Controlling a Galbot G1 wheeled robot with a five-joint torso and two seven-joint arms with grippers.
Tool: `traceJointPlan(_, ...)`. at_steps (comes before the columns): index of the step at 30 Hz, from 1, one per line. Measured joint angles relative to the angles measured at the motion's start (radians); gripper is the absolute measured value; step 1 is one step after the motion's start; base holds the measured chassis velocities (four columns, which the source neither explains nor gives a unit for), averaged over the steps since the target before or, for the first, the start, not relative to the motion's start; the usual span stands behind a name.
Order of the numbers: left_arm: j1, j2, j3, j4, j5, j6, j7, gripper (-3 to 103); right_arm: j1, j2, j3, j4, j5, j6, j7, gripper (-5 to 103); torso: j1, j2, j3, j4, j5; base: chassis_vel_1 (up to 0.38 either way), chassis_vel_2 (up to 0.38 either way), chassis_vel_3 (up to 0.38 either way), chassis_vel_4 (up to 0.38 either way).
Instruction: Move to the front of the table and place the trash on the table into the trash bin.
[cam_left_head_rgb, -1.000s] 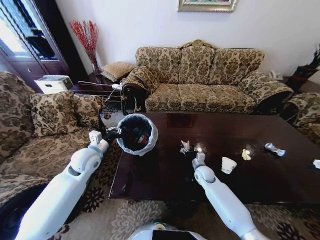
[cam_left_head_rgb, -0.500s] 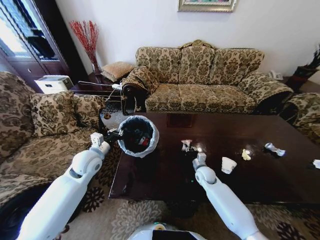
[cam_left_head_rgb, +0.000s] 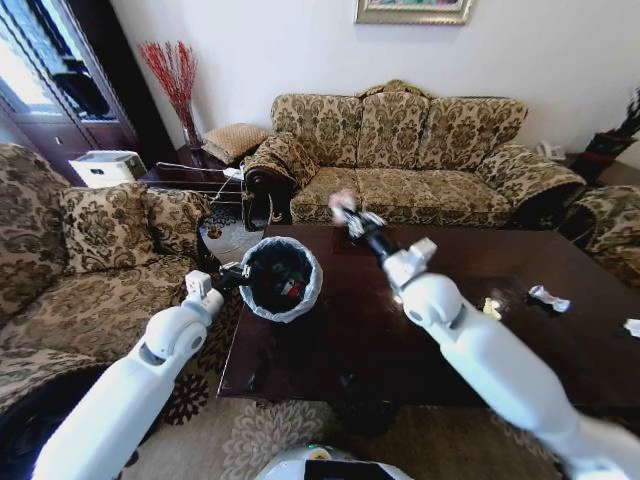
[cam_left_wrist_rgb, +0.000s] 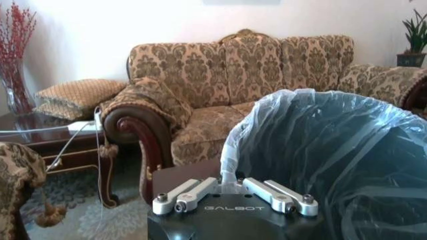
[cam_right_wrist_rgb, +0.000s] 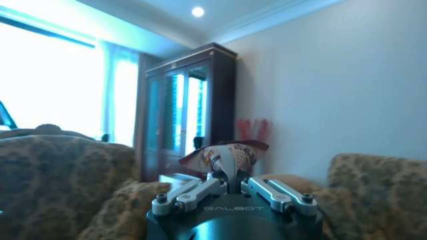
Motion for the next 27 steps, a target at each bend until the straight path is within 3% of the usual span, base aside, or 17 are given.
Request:
traceJointPlan(5,0.004,0.002,0.0,-0.003,0.0,0.0,-0.002,2,0.07,0.021,-0.183,-0.021,-0.026,-0.011,0.012,3,0.0,0.0,0.0,-0.0003,0.0005,0.0,0.0,0.0,0.0)
traceJointPlan(8,0.0,-0.002,0.002,0.001,0.0,0.0,-0.002,2,0.095,0.033,-0.225,-0.03,-0.032,-0.016,0.017,8,0.0,0.0,0.0,-0.0002,0.0006,0.0,0.0,0.0,0.0)
traceJointPlan(11,-0.004,-0.016,0.006,0.006,0.0,0.002,-0.002,2,0.12,0.05,-0.259,-0.041,-0.032,-0.028,0.029,24,0.0,0.0,0.0,-0.0003,0.0003,0.0,0.0,0.0,0.0)
traceJointPlan(13,-0.004,-0.018,0.006,0.007,0.0,0.002,-0.002,2,0.123,0.051,-0.261,-0.043,-0.031,-0.028,0.029,24,0.0,0.0,0.0,-0.0004,0.0003,0.0,0.0,0.0,0.0)
traceJointPlan(20,-0.021,-0.02,0.004,0.028,-0.002,0.002,-0.002,2,0.147,0.05,-0.272,-0.053,-0.015,-0.029,0.028,56,0.0,0.0,0.0,-0.0003,0.0003,0.0,0.0,0.0,0.0)
traceJointPlan(23,-0.025,-0.02,0.003,0.032,-0.003,0.002,-0.002,2,0.148,0.046,-0.272,-0.051,-0.015,-0.029,0.026,61,0.0,0.0,0.0,-0.0003,0.0004,0.0,0.0,0.0,0.0)
traceJointPlan(27,-0.031,-0.021,0.003,0.035,-0.003,0.002,-0.001,2,0.14,0.047,-0.245,-0.05,-0.011,-0.027,0.036,78,0.0,0.0,0.0,-0.0002,0.0004,0.0,0.0,0.0,0.0)
